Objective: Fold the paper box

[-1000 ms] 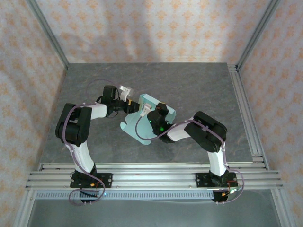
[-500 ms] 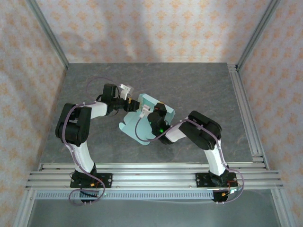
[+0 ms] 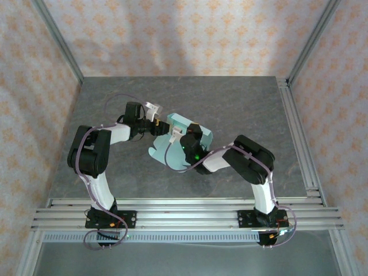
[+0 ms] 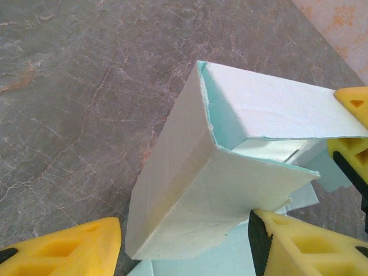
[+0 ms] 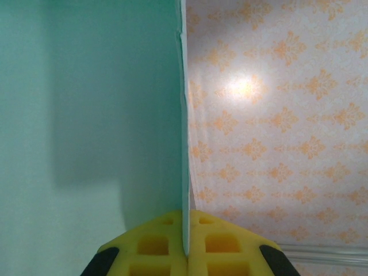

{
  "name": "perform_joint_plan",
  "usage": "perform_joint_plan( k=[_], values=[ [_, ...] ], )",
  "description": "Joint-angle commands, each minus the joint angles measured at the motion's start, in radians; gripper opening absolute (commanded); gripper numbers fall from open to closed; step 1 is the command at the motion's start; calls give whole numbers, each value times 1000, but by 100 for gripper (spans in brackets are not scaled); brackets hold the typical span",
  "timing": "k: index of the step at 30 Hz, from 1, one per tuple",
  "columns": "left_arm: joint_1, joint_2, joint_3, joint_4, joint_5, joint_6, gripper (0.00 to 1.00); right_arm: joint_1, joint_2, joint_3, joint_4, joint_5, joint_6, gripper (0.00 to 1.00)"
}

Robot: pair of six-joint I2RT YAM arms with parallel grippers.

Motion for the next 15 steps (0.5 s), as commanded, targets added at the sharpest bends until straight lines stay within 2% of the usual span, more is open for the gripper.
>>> perform_joint_plan(
  k=[1, 6, 10, 15],
  values=[
    [-9, 30, 67, -47, 36, 33, 62, -11, -34, -22, -60, -44, 11, 0],
    [-12, 41, 107, -110, 90, 76, 62, -24, -73, -43, -83, -85, 10, 0],
    [-20, 42, 114, -134, 96, 100, 63, -33, -116, -60, -135, -133, 15, 0],
    [-38, 72, 130, -190, 96, 153, 63, -48, -122, -61, -121, -146, -21, 0]
  ],
)
